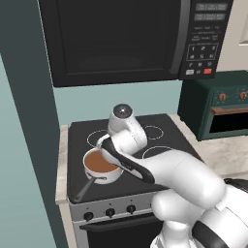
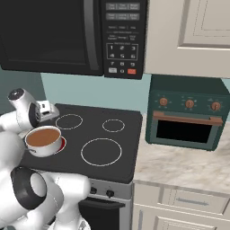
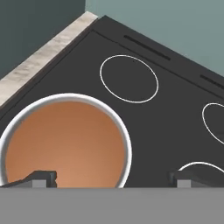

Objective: Pick up the sugar cube(s) and place them in the saucepan with hot chocolate.

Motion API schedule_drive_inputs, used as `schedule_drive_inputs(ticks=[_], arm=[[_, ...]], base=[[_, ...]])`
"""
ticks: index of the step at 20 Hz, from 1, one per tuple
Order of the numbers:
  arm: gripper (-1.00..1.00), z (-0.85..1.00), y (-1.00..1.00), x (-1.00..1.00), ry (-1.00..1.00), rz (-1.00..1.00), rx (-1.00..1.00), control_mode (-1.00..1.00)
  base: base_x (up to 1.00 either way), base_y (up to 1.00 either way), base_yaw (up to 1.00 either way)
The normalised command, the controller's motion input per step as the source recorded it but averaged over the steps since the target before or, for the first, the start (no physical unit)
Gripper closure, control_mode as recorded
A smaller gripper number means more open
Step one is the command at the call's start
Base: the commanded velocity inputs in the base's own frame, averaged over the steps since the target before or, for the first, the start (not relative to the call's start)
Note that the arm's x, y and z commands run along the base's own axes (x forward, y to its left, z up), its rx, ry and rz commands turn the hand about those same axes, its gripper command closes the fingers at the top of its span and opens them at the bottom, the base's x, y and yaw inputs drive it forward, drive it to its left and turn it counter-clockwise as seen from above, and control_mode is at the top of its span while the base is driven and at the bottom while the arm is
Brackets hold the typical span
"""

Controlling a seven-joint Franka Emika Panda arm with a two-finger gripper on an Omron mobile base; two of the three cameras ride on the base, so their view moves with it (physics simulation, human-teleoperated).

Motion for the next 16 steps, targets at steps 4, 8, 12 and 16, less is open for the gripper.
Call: schedule_drive_inputs(ticks=[4, 8, 12, 16], arm=[[-1.0, 0.08, -0.14, -0.2, -0.09, 0.0, 0.05, -1.0], [-1.0, 0.2, -0.07, -0.31, -0.09, 0.0, 0.06, -1.0], [-1.0, 0.2, -0.05, -0.52, -0.08, 0.0, 0.08, -1.0], [-1.0, 0.25, -0.33, -0.58, -0.02, 0.0, 0.1, -1.0]], base=[[0.0, 0.0, 0.0], [0.0, 0.0, 0.0], [0.0, 0.0, 0.0], [0.0, 0.0, 0.0]])
